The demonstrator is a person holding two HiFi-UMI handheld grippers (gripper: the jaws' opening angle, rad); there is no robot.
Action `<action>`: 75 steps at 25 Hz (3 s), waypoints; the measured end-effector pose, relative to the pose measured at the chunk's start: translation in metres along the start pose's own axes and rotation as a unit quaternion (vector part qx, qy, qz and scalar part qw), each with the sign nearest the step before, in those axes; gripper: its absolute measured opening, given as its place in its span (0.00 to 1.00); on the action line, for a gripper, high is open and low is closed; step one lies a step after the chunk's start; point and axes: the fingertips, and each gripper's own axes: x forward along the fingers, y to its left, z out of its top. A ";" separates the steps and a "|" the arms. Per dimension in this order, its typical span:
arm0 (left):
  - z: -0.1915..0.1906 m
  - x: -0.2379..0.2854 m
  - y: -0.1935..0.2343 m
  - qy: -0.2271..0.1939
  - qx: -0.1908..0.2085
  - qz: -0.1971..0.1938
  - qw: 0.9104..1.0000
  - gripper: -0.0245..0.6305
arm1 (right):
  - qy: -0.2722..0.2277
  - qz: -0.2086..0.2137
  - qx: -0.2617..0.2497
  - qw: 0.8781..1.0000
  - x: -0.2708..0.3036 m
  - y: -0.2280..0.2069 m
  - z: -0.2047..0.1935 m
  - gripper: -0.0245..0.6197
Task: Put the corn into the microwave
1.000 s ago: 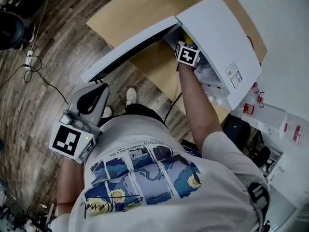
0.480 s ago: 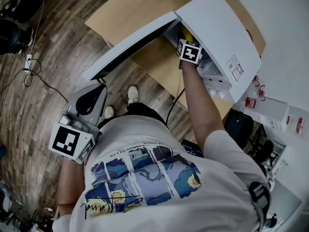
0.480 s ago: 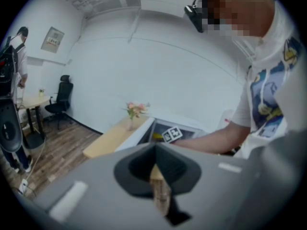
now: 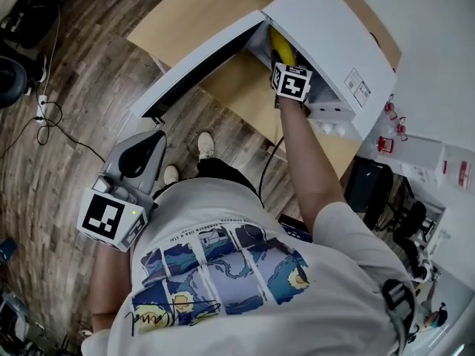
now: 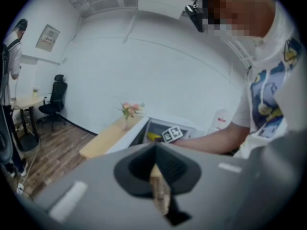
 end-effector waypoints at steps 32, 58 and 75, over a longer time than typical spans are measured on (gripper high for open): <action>-0.060 -0.095 -0.039 -0.011 0.040 -0.150 0.988 0.05 | -0.029 0.018 0.040 0.999 -0.238 0.104 -0.070 0.46; -0.089 -0.141 -0.042 -0.014 0.053 -0.182 0.982 0.05 | -0.049 0.071 0.030 0.996 -0.365 0.207 -0.084 0.46; -0.094 -0.152 -0.041 -0.021 0.049 -0.176 0.983 0.05 | -0.058 0.078 0.007 0.995 -0.378 0.222 -0.079 0.45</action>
